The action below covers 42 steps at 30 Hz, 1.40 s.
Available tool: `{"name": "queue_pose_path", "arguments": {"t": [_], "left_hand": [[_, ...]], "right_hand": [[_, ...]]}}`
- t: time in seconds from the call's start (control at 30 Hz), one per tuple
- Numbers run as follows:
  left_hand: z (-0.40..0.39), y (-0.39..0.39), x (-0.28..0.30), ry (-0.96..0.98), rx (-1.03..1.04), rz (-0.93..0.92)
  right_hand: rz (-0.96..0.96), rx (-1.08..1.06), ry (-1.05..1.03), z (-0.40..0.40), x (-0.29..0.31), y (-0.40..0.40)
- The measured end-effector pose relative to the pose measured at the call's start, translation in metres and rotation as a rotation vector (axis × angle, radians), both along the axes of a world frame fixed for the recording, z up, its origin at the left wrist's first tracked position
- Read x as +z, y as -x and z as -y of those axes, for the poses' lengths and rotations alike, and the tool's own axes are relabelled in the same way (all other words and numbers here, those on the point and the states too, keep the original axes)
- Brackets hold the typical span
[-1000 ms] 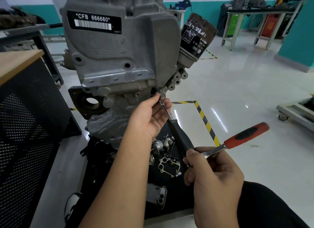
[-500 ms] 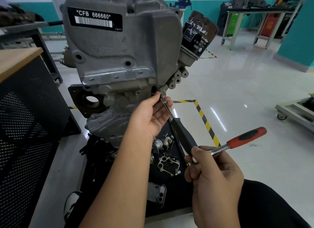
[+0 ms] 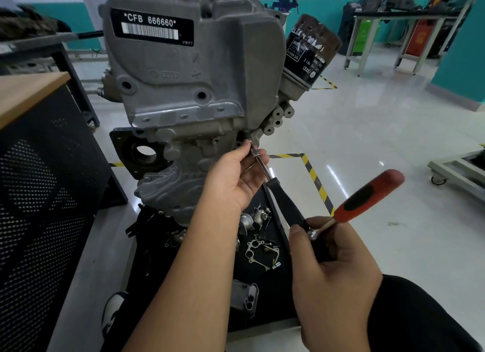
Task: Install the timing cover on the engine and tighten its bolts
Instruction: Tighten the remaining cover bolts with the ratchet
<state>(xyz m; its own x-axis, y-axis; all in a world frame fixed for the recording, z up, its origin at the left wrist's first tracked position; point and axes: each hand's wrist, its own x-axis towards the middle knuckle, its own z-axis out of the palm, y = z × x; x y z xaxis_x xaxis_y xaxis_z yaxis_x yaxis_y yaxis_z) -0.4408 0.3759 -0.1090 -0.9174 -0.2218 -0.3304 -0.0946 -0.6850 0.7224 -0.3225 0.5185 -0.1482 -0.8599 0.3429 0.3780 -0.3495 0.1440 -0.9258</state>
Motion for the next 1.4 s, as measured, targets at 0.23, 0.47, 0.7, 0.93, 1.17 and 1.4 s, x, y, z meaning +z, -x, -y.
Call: {"name": "queue_pose_path", "arguments": {"t": [0.23, 0.47, 0.7, 0.93, 1.17, 1.4], "left_hand": [[0.000, 0.002, 0.002, -0.004, -0.002, 0.036], [-0.003, 0.000, 0.003, -0.037, -0.014, 0.002], [-0.015, -0.021, -0.007, -0.027, -0.225, -0.080], [-0.028, -0.045, -0.022, -0.127, -0.306, -0.177], [-0.036, -0.051, -0.016, -0.103, -0.225, -0.105], [-0.034, -0.068, -0.020, -0.024, -0.381, -0.234]], "right_hand": [[0.028, 0.042, -0.108, -0.005, 0.003, 0.000], [0.337, 0.394, 0.457, -0.005, 0.020, -0.009], [0.542, 0.504, 1.262, -0.016, 0.040, 0.005], [0.519, 0.473, 1.123, -0.012, 0.025, 0.005], [0.201, 0.172, -0.033, -0.022, 0.012, 0.004], [0.571, 0.459, 1.024, -0.023, 0.025, 0.008]]}}
